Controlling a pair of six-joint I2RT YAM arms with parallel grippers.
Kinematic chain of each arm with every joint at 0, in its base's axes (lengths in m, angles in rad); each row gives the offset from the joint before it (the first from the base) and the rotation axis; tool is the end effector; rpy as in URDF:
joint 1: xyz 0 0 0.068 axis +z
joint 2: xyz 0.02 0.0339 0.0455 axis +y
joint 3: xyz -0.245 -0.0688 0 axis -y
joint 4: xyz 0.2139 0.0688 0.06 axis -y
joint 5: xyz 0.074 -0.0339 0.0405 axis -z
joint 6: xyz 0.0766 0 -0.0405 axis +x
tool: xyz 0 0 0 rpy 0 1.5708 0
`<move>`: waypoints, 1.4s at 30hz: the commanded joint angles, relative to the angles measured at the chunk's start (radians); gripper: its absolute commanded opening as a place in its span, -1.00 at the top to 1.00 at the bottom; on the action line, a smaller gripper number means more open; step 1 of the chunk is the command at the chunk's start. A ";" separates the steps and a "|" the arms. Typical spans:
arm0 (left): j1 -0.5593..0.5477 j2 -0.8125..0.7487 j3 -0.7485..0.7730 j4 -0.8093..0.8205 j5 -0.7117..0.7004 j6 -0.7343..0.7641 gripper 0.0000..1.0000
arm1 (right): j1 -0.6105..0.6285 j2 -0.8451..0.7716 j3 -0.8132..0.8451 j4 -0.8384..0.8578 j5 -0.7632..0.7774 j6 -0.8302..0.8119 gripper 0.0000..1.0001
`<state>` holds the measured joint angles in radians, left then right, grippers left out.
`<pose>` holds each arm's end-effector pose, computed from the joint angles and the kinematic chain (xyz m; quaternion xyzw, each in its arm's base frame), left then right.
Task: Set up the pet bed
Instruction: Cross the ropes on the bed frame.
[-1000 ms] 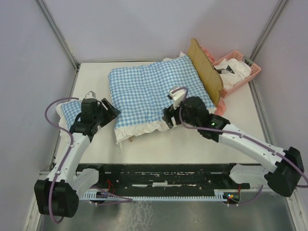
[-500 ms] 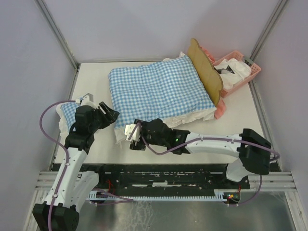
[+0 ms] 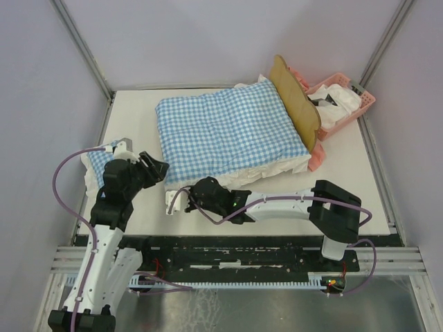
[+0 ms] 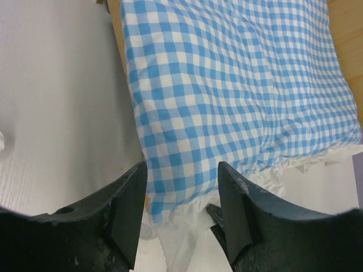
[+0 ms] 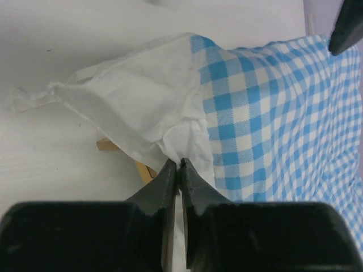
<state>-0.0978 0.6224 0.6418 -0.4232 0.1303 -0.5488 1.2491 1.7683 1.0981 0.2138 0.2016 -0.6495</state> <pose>0.1697 -0.0267 0.2616 -0.1512 0.8197 -0.2262 0.5040 0.1432 0.3811 0.2022 -0.6555 0.5349 0.0738 0.5279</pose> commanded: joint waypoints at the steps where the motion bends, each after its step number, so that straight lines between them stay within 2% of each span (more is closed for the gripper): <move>1: -0.001 -0.001 -0.009 0.049 0.113 0.072 -0.17 | -0.003 -0.012 0.062 0.071 0.115 -0.020 0.93; 4: -0.002 -0.004 0.000 0.074 0.129 0.069 -0.12 | -0.048 -0.047 0.053 0.091 0.102 0.096 0.96; 8: -0.003 -0.015 0.002 0.119 0.138 0.094 -0.10 | -0.183 -0.116 0.023 0.119 -0.024 0.324 0.96; 13: -0.029 0.011 -0.003 0.143 0.218 0.135 -0.03 | -0.286 -0.104 0.064 0.069 -0.093 0.446 0.96; 20: -0.057 0.021 0.001 0.124 0.242 0.218 0.03 | -0.354 -0.127 0.082 0.062 -0.155 0.500 0.96; 24: -0.090 0.081 -0.016 0.197 0.295 0.206 0.10 | -0.384 -0.124 0.088 0.059 -0.197 0.517 0.96; 31: -0.189 0.219 -0.012 0.272 0.276 0.210 0.18 | -0.418 -0.112 0.090 0.079 -0.244 0.545 0.96; 37: -0.286 0.228 -0.061 0.311 0.138 0.193 0.07 | -0.423 -0.115 0.094 0.090 -0.274 0.560 0.96; 42: -0.314 0.258 -0.060 0.289 0.043 0.201 0.06 | -0.425 -0.116 0.095 0.092 -0.283 0.560 0.96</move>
<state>-0.3958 0.8680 0.5812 -0.1802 0.2771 -0.3798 0.8349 1.6875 1.1446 0.2550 -0.0704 -0.1013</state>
